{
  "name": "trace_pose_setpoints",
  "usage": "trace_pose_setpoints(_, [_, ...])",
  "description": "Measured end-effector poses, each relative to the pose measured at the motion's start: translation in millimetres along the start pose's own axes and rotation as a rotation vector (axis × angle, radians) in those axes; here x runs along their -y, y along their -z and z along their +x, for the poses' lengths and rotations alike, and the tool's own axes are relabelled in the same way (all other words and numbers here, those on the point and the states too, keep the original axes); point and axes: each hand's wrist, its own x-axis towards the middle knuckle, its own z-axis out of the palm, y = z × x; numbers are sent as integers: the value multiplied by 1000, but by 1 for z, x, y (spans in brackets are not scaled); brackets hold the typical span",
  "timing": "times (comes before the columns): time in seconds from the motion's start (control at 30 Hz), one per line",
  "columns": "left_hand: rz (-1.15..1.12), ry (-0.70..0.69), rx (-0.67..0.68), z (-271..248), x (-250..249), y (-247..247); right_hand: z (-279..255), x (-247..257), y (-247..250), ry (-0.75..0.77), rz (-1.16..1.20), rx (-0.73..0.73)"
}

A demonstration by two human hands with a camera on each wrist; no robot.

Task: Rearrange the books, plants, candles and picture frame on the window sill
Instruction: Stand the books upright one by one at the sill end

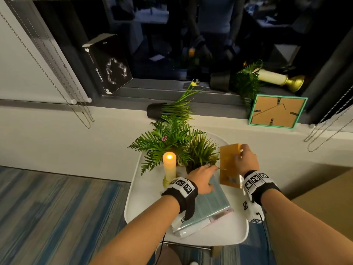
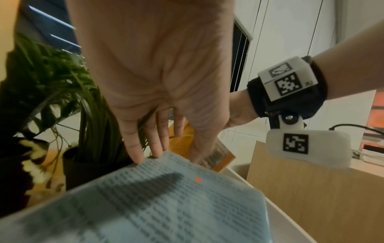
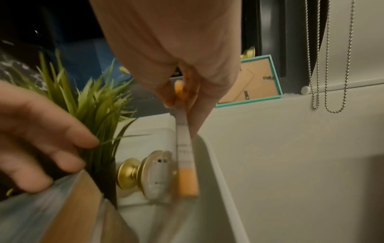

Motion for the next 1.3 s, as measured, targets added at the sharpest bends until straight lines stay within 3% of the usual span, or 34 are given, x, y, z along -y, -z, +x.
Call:
trace_pose_setpoints(0.17, [62, -22, 23, 5, 8, -12, 14, 4, -6, 24, -25, 129])
trace_pose_setpoints(0.3, [151, 71, 86, 6, 12, -22, 19, 12, -3, 14, -126, 252])
trace_pose_setpoints(0.6, [309, 185, 221, 5, -7, -49, 12, 8, -2, -93, -355, 326])
trace_pose_setpoints(0.8, [313, 136, 124, 3, -11, -44, 9, 3, -3, -101, -400, 393])
trace_pose_setpoints(0.9, [237, 128, 106, 3, -7, -32, 6, 2, -3, -52, -479, 342])
trace_pose_setpoints(1.03, [140, 121, 126, 2, 0, -17, -1, 4, -3, 182, -691, 200])
trace_pose_setpoints(1.1, [98, 103, 129, 0, 0, -16, -3, 7, -10, 238, -702, 295])
trace_pose_setpoints(1.17, [42, 67, 125, -2, -7, -13, -10, 9, -20, 240, -694, 506])
trace_pose_setpoints(1.3, [-69, 106, -14, -9, -9, 8, -19, -10, -45, 236, -677, 778])
